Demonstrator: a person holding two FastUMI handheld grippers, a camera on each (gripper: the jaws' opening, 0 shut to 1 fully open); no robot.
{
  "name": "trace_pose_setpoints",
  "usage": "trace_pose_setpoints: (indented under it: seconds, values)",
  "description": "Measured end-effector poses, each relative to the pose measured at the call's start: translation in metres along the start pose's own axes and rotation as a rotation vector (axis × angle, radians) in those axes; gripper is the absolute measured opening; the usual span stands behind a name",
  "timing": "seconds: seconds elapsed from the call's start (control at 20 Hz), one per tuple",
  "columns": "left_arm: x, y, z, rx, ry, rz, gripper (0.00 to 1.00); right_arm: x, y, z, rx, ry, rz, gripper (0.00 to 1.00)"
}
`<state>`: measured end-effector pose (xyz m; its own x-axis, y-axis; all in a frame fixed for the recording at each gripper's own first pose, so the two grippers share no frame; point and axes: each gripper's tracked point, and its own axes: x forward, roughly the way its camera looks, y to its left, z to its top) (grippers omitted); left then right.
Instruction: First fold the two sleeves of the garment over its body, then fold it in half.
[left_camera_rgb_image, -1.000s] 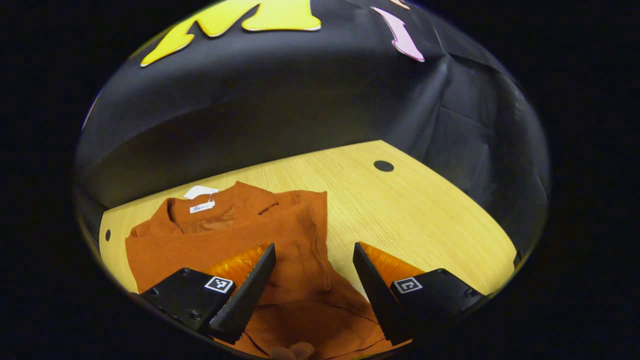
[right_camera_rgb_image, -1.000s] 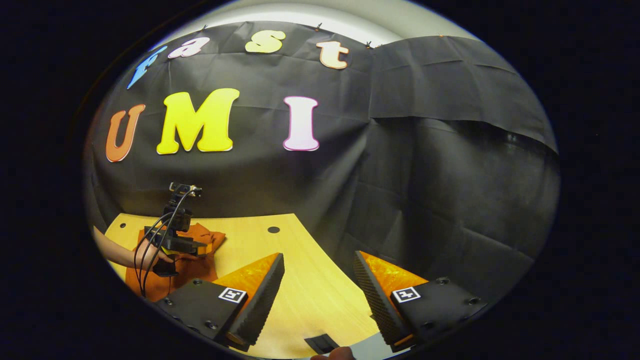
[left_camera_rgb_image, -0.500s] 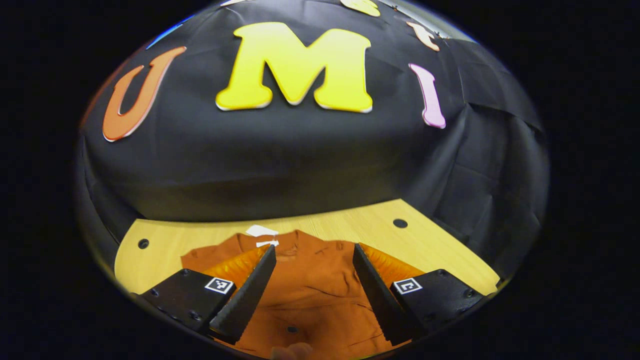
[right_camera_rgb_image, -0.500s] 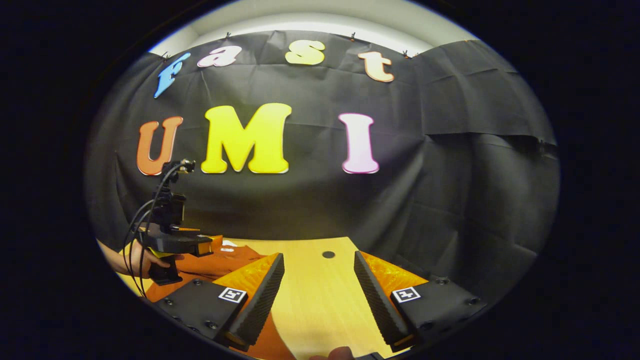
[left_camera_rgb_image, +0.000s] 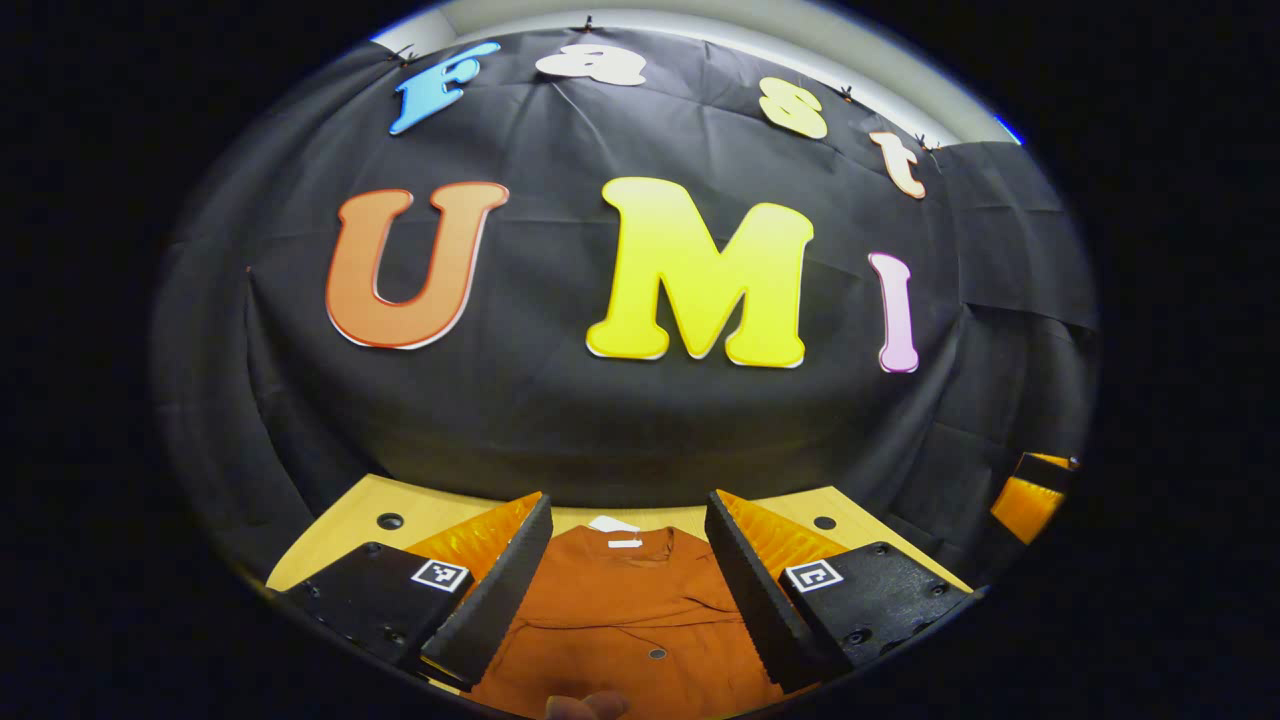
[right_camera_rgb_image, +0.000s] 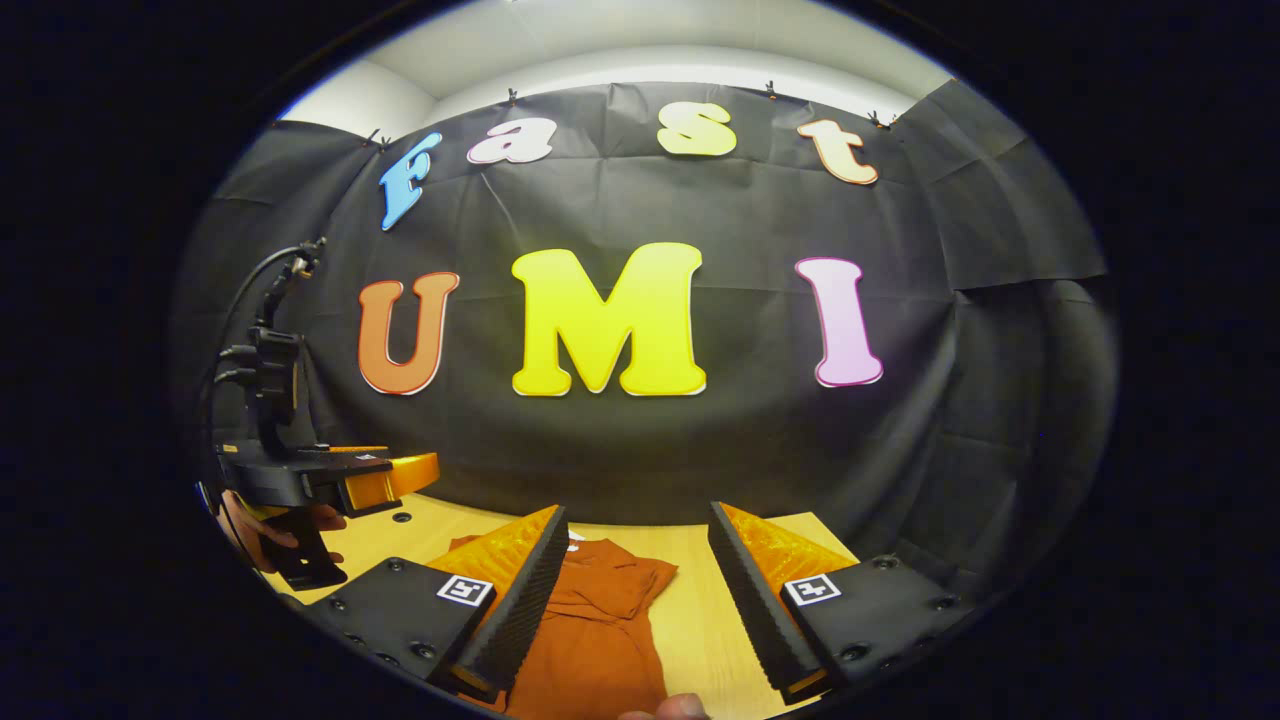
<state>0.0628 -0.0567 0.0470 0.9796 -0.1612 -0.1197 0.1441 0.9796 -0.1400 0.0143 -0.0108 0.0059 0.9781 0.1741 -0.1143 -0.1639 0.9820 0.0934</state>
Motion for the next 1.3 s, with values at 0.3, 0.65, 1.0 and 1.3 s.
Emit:
trace_pose_setpoints:
  seconds: [0.3,0.65,1.0,1.3]
  values:
    - [-0.035,0.052,-0.025,-0.055,0.094,0.048,0.99,0.01,0.021,-0.025,0.0,0.082,0.091,0.91]
    - [-0.084,0.09,-0.117,-0.044,0.358,0.009,0.99,0.002,0.0,-0.086,-0.021,0.256,0.106,0.9]
    - [-0.167,0.112,-0.248,-0.1,0.714,-0.052,1.0,-0.058,-0.027,-0.184,-0.011,0.51,0.074,0.9]
    - [-0.221,0.137,-0.323,-0.215,0.906,-0.019,0.99,-0.107,-0.053,-0.259,0.072,0.688,0.024,0.9]
